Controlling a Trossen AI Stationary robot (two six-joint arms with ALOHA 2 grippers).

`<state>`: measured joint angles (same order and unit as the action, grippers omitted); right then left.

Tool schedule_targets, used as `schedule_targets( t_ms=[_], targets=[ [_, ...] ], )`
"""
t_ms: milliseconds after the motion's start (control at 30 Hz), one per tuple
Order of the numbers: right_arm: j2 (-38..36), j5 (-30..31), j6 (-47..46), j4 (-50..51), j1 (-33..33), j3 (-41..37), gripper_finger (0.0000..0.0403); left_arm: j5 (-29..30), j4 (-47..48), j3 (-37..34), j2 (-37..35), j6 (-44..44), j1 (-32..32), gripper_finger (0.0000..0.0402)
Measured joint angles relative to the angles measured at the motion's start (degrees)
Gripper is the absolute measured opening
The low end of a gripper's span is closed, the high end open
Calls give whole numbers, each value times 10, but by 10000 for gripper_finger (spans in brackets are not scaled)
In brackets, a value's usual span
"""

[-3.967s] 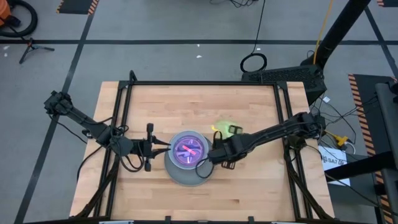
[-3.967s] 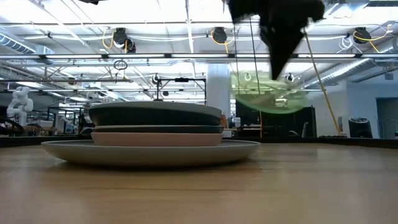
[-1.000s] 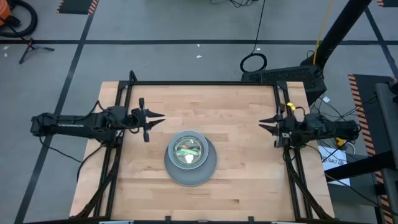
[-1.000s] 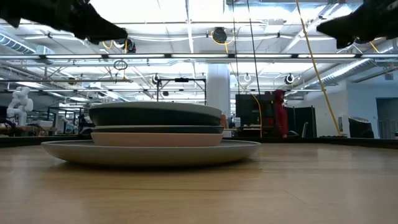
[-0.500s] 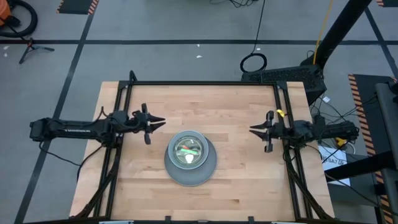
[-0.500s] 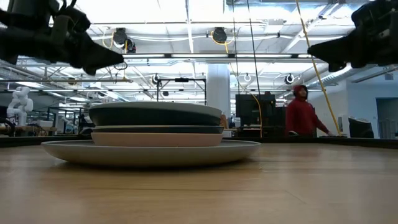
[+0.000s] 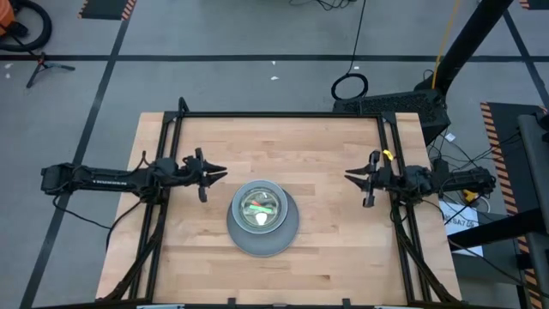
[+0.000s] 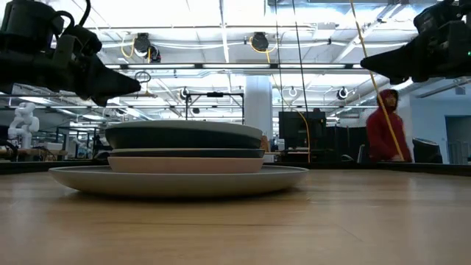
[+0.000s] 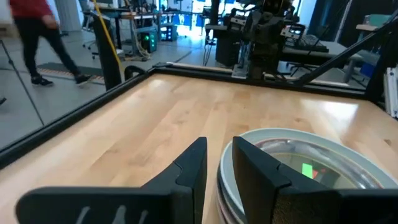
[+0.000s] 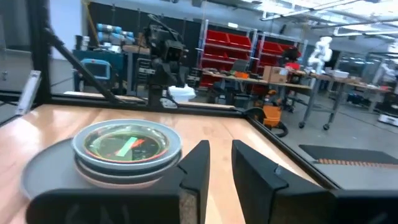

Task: Stack plastic plates
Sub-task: Return to Home Position

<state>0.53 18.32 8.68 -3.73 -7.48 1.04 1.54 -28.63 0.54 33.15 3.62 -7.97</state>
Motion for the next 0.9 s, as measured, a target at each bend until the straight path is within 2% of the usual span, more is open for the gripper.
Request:
schedule_targets(
  t_ms=[233,467,900],
  targets=[
    [0,11,0,0,0,-1,61,56,47,0,0,35,0,83],
    [0,10,0,0,0,-1,61,60,108,0,0,13,0,83],
    [0,9,-1,0,0,-2,61,60,122,0,0,12,0,83]
  ],
)
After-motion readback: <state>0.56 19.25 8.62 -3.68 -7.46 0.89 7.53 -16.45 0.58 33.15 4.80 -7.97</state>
